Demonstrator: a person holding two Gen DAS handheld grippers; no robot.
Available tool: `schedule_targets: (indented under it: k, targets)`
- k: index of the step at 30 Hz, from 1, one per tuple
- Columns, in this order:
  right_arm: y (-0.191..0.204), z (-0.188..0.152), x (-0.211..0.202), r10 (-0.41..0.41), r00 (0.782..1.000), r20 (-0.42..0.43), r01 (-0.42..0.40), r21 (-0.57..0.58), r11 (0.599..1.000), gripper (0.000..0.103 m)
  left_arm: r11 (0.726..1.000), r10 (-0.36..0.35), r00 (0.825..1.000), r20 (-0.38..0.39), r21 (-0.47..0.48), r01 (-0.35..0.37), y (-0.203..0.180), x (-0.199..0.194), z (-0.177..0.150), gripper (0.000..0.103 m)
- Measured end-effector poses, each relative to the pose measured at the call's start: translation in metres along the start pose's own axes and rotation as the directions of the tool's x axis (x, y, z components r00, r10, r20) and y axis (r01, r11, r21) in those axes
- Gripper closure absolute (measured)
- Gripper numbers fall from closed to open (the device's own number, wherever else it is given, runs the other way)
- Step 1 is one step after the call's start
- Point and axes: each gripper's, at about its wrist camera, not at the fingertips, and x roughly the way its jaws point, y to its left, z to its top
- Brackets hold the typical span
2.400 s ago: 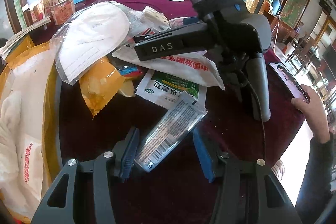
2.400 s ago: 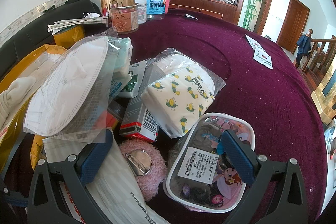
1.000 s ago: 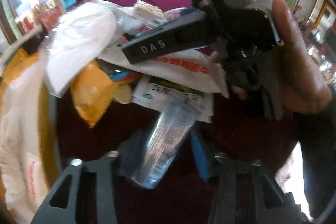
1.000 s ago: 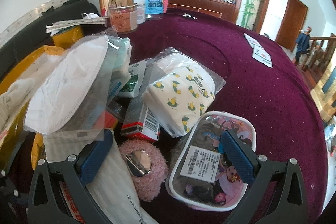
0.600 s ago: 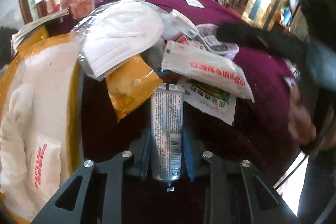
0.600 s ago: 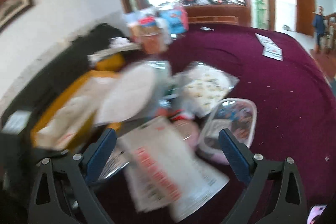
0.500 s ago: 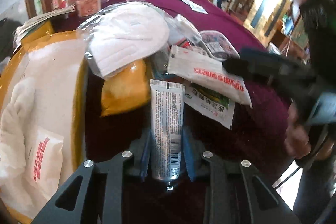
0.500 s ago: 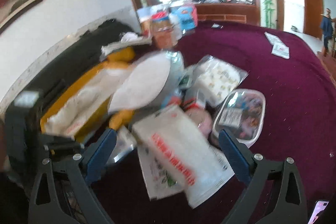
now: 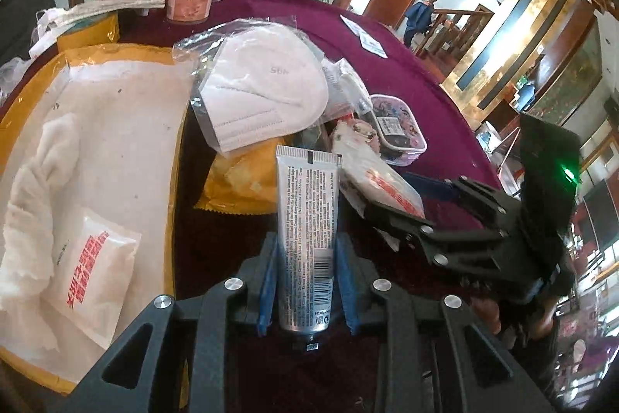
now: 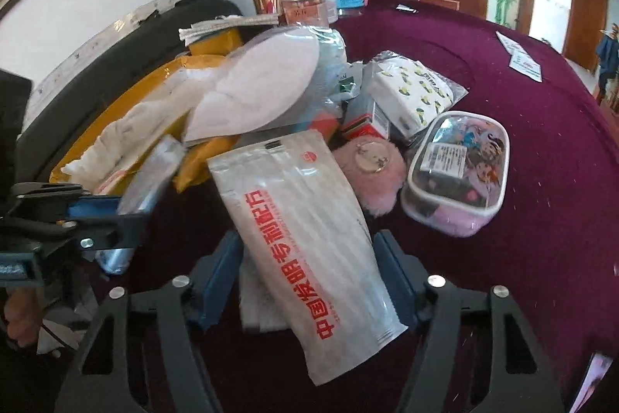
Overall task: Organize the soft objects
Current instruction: 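Place the tube and white packet into the tray and open both grippers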
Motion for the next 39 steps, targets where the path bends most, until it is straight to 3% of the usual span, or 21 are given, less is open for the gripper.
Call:
schedule_targets:
  k: [10, 18, 24, 27, 29, 33, 39]
  targets:
    - [0.008, -0.027, -0.034, 0.033, 0.985, 0.168, -0.061, 0.164, 0.985, 0.047, 0.998, -0.050, 0.999, 0.008, -0.039, 0.050, 0.002, -0.017, 0.001, 0.074]
    - [0.015, -0.022, -0.044, 0.009, 0.978, 0.208, -0.061, 0.240, 0.969, 0.049, 0.994, -0.061, 0.998, 0.034, -0.092, 0.064, 0.013, -0.035, 0.000, 0.074]
    - [0.034, -0.013, -0.063, 0.011, 0.967, 0.254, -0.069, 0.220, 0.973, 0.049, 0.984, -0.074, 0.995, 0.061, -0.158, 0.083, 0.026, -0.073, 0.008, 0.074]
    - [0.045, 0.000, -0.071, 0.079, 0.957, 0.280, -0.144, 0.217, 0.966, 0.049, 0.980, -0.071, 0.993, 0.094, -0.179, 0.087, 0.038, -0.102, 0.018, 0.074]
    - [0.056, 0.015, -0.072, 0.131, 0.946, 0.296, -0.199, 0.210, 0.957, 0.049, 0.978, -0.058, 0.991, 0.123, -0.190, 0.080, 0.050, -0.118, 0.026, 0.074]
    - [0.083, 0.047, -0.059, 0.214, 0.932, 0.294, -0.273, 0.177, 0.946, 0.049, 0.980, 0.052, 0.986, 0.157, -0.198, -0.020, 0.085, -0.133, 0.051, 0.074]
    - [0.118, 0.098, -0.005, 0.321, 0.917, 0.238, -0.367, 0.181, 0.913, 0.049, 0.966, 0.138, 0.981, 0.137, -0.238, -0.103, 0.147, -0.108, 0.089, 0.074]
